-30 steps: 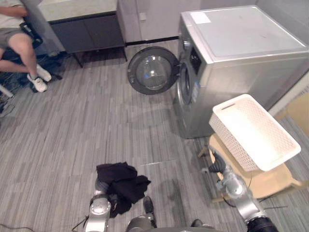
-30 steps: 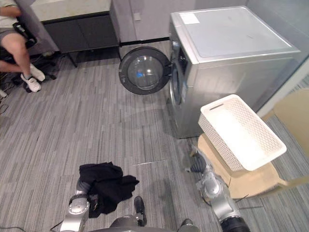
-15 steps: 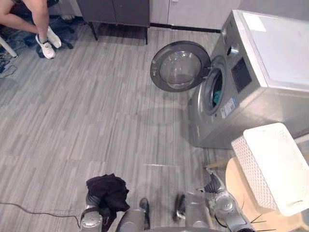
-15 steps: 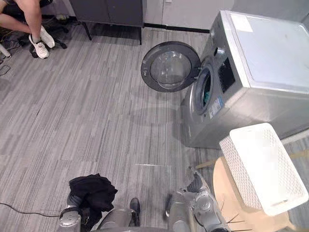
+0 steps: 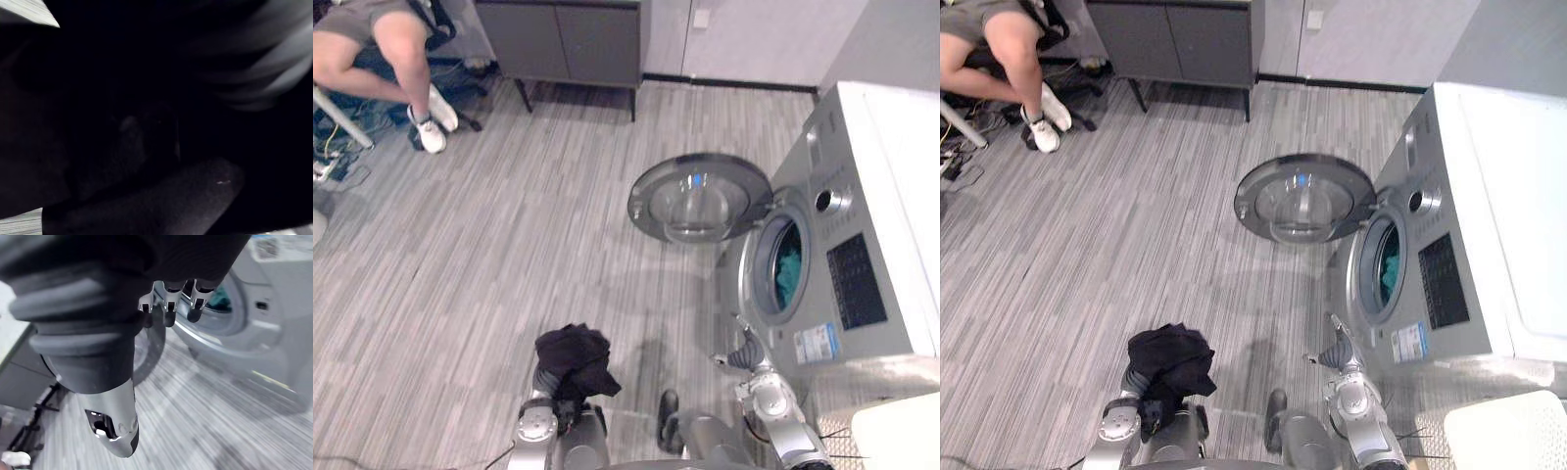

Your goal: Pick up the laundry basket with both hands and put the clothes into the washing machine.

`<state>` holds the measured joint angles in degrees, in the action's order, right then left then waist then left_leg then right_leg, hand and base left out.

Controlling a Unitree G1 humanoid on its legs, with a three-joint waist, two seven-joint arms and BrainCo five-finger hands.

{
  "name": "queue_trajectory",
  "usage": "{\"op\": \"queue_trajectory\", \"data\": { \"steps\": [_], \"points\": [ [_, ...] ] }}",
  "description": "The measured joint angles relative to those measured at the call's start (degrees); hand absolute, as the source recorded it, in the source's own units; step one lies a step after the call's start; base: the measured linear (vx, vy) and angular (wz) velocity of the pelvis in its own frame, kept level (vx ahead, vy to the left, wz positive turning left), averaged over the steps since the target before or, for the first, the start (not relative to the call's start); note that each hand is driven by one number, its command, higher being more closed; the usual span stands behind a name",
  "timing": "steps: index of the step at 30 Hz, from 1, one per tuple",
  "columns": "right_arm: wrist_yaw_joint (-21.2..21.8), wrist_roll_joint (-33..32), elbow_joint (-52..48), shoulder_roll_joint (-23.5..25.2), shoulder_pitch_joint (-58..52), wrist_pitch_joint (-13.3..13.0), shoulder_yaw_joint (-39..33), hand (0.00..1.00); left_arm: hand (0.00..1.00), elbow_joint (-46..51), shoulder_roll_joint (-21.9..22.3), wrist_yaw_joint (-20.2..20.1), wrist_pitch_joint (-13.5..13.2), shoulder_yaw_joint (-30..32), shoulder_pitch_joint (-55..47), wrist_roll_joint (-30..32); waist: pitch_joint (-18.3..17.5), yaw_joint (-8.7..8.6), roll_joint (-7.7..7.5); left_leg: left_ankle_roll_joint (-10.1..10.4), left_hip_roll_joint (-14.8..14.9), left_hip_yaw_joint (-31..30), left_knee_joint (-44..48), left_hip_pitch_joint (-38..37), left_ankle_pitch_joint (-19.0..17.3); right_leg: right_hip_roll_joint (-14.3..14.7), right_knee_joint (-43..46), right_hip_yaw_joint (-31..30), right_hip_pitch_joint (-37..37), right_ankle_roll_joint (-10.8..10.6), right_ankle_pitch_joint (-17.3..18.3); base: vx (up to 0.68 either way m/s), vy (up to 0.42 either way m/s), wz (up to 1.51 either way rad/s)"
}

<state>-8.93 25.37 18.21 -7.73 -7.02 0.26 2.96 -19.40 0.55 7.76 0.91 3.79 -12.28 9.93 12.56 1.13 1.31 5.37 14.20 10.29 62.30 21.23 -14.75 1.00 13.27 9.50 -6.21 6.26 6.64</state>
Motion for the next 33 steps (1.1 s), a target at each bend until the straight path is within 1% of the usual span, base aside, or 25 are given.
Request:
{"op": "queue_trajectory", "data": {
  "steps": [3,4,5,6,7,8,9,10,11,13,14,16,18,20,21,23,24,26,27,28,29,30,31,32,33],
  "points": [
    [-0.4,-0.1,0.2,0.7,0.0,0.2,-0.1,0.00,1.00,1.1,0.3,0.0,-0.2,0.0,-0.1,1.0,0.1,1.59,-0.13,-0.9,-1.3,-0.7,-17.6,3.8,-0.8,-1.0,-1.7,-5.0,3.8,-1.6,1.4,0.49,0.170,-0.98],
    [-1.0,-0.1,0.3,1.3,0.4,0.2,-0.2,0.00,1.00,1.5,0.2,0.0,-0.2,-1.0,0.1,1.0,0.3,1.97,-0.36,0.1,-4.3,-6.1,-28.1,4.4,0.2,-2.3,-1.7,-8.0,4.7,-3.5,2.9,0.39,0.281,-1.09],
    [-1.0,0.0,1.0,1.2,0.4,0.2,-0.2,0.00,1.00,1.6,0.2,0.0,-0.2,-1.8,0.0,1.0,0.2,2.84,-0.28,2.3,-5.7,-10.0,-34.9,3.4,1.6,-2.8,-1.1,-10.1,5.0,-4.7,3.9,0.38,0.313,-1.21],
    [-1.0,0.0,1.5,1.1,0.1,0.3,-0.2,0.00,1.00,1.6,0.3,0.0,-0.2,-2.6,-0.2,1.0,0.0,3.06,0.06,3.3,-6.1,-12.6,-38.6,2.6,2.7,-2.9,-0.5,-11.4,5.1,-5.9,5.0,0.37,0.383,-1.13],
    [-1.0,0.1,2.1,0.8,0.1,0.2,-0.1,0.00,1.00,1.4,0.5,0.0,-0.2,-3.6,-0.6,1.0,-0.6,2.94,1.19,2.7,-6.0,-16.4,-41.3,1.8,4.4,-2.6,0.4,-13.1,5.2,-7.5,7.0,0.29,0.362,-1.21],
    [-1.0,0.2,2.8,0.5,0.0,0.2,-0.2,0.00,1.00,1.2,0.9,0.0,-0.2,-4.7,-1.1,1.0,-1.8,2.91,3.09,3.5,-5.1,-17.9,-40.8,1.3,8.7,-1.9,2.7,-15.7,5.2,-9.2,10.0,0.43,0.578,-1.47],
    [-1.1,0.1,4.7,2.4,-0.1,0.6,-0.6,0.00,1.00,0.7,0.2,0.0,-0.2,-5.3,-0.2,1.0,-2.0,2.96,-0.09,1.5,-6.5,-14.0,-37.6,0.6,8.6,-4.4,5.3,-18.9,4.4,-11.1,11.8,0.36,0.476,-1.28],
    [-1.0,0.1,5.0,3.4,-0.4,0.6,-0.2,0.00,1.00,0.7,-0.8,0.1,-0.2,-5.4,-0.2,1.0,-2.5,2.84,-1.71,0.7,-7.4,-12.0,-37.4,0.3,7.9,-6.0,5.8,-19.8,3.8,-11.7,11.9,0.41,0.508,-1.24],
    [-1.0,0.1,5.0,4.6,-0.8,0.5,0.1,0.00,1.00,0.7,-2.2,0.0,-0.2,-5.6,0.2,1.0,-3.6,2.80,-3.74,-1.2,-7.9,-7.9,-36.7,-0.2,7.0,-8.1,7.0,-20.7,2.1,-13.2,11.0,0.32,0.361,-1.25],
    [-1.0,0.1,5.3,5.5,-0.5,0.6,0.2,0.00,1.00,0.7,-3.5,0.0,-0.2,-5.7,0.7,1.0,-3.8,2.81,-4.32,-3.3,-7.4,-1.8,-36.0,-2.7,5.6,-10.1,10.0,-19.5,-0.5,-15.5,8.3,0.29,0.339,-1.46],
    [-1.0,0.1,6.1,5.6,0.9,0.5,0.4,0.00,1.00,0.7,-4.0,0.0,-0.2,-5.7,1.0,1.0,-3.8,2.80,-4.28,-3.9,-6.9,2.2,-37.0,-5.1,5.2,-11.5,13.2,-16.0,-3.2,-17.0,6.8,0.19,0.271,-1.61],
    [-1.0,0.1,9.1,5.6,4.0,0.2,0.5,0.00,1.00,0.6,-5.3,0.1,-0.3,-5.9,1.6,1.2,-3.7,2.61,-4.02,-4.7,-6.0,7.5,-39.5,-8.6,4.8,-13.4,16.8,-5.5,-6.6,-15.3,6.1,0.13,0.210,-1.52],
    [-1.0,0.8,12.9,5.2,7.3,0.1,2.0,0.00,1.00,-1.2,-7.1,0.2,-0.9,-5.8,2.8,1.9,-3.8,2.42,-4.31,-4.9,-4.9,13.6,-42.7,-12.1,4.6,-13.2,15.4,8.2,-8.5,-10.8,3.5,0.08,0.098,-1.34],
    [-1.0,1.8,15.5,4.9,9.6,0.0,2.5,0.00,1.00,-3.8,-7.7,0.1,-1.0,-5.4,3.5,2.1,-3.9,2.61,-4.48,-4.7,-4.5,16.7,-43.8,-13.8,4.5,-13.2,11.4,16.2,-7.9,-8.5,2.6,0.07,0.000,-1.30],
    [-1.0,1.9,16.1,4.8,10.0,0.0,2.4,0.00,1.00,-4.5,-7.8,0.1,-1.0,-5.3,3.7,2.1,-3.9,2.54,-4.49,-4.7,-4.6,16.6,-44.0,-14.1,4.5,-12.8,9.7,17.3,-7.2,-8.0,2.5,0.11,-0.104,-1.26],
    [-1.0,2.0,16.4,3.3,9.8,0.0,2.1,0.00,1.00,-6.7,-7.6,0.0,-1.1,-5.4,4.3,2.5,-3.3,0.02,-3.36,-4.5,-4.1,16.3,-42.8,-15.2,4.4,-10.8,4.4,16.2,-4.3,-7.1,2.5,0.10,-0.151,-0.60],
    [-1.0,2.0,16.4,2.9,9.0,0.1,2.1,0.00,1.00,-7.0,-7.5,-0.1,-1.2,-5.5,4.5,2.8,-3.2,-0.49,-3.25,-4.4,-3.5,16.4,-41.1,-15.1,4.3,-10.4,3.8,15.9,-3.6,-7.1,2.5,0.08,-0.134,-0.42],
    [-1.0,2.0,16.3,1.8,6.1,0.1,2.1,0.00,1.00,-7.0,-6.5,-0.1,-1.3,-5.5,4.4,3.6,-2.8,-0.20,-2.61,-3.7,0.9,14.6,-27.2,-12.2,4.6,-8.1,2.2,14.0,-0.6,-6.8,2.8,0.08,-0.102,-0.56],
    [-1.0,1.6,16.0,1.2,5.3,0.1,2.1,0.00,1.00,-7.0,-5.9,-0.1,-1.3,-5.7,4.2,3.6,-2.2,-0.16,-1.59,-2.7,3.1,11.6,-20.7,-10.6,5.7,-6.8,2.2,13.3,0.9,-6.5,3.3,0.09,-0.033,-0.78],
    [-1.1,0.9,14.9,0.7,4.4,0.2,2.1,0.00,1.00,-7.0,-5.3,-0.2,-1.3,-6.2,3.9,3.6,-1.5,-0.09,-0.52,-4.2,4.1,6.4,-12.0,-7.6,10.3,-5.6,2.7,10.6,2.2,-6.1,4.3,0.09,-0.008,-0.85],
    [-1.1,-0.1,14.2,0.8,4.1,0.2,2.1,0.00,1.00,-6.9,-5.3,-0.1,-1.3,-6.3,3.8,3.6,-1.4,0.01,-0.77,-4.6,3.9,4.6,-9.3,-5.8,12.2,-5.5,2.7,9.2,2.4,-5.9,4.5,0.12,0.024,-1.09],
    [-1.4,-1.3,13.3,1.3,4.4,0.2,2.0,0.00,1.00,-6.9,-5.3,-0.1,-1.3,-7.5,3.9,3.5,-1.0,0.03,-1.16,-3.4,1.6,0.3,-8.7,-3.5,6.4,-5.3,2.6,6.6,2.0,-5.4,4.7,0.10,0.027,-0.88],
    [-1.6,-1.4,12.9,1.3,4.5,0.2,1.6,0.00,1.00,-6.9,-5.3,-0.1,-1.3,-8.1,4.1,3.4,-0.9,0.06,-0.82,-2.9,0.4,-1.7,-10.1,-3.0,4.0,-5.2,2.7,5.5,1.9,-5.2,4.8,0.13,0.060,-1.10],
    [-2.2,-2.1,12.8,1.5,5.0,0.2,1.2,0.00,1.00,-6.9,-5.3,0.0,-1.3,-8.8,4.3,3.2,-0.5,0.17,-0.90,-2.1,-2.8,-6.0,-15.3,-3.0,0.6,-5.2,2.7,3.0,1.8,-5.7,4.6,0.13,0.101,-0.94],
    [-2.3,-2.4,12.7,1.7,5.2,0.2,1.0,0.00,1.00,-6.8,-5.3,0.0,-1.3,-9.2,4.3,3.1,-0.3,0.23,-1.11,-1.6,-5.4,-9.1,-20.6,-3.4,-0.5,-5.2,2.8,1.1,1.7,-5.8,4.5,0.13,0.128,-0.97]
  ]
}}
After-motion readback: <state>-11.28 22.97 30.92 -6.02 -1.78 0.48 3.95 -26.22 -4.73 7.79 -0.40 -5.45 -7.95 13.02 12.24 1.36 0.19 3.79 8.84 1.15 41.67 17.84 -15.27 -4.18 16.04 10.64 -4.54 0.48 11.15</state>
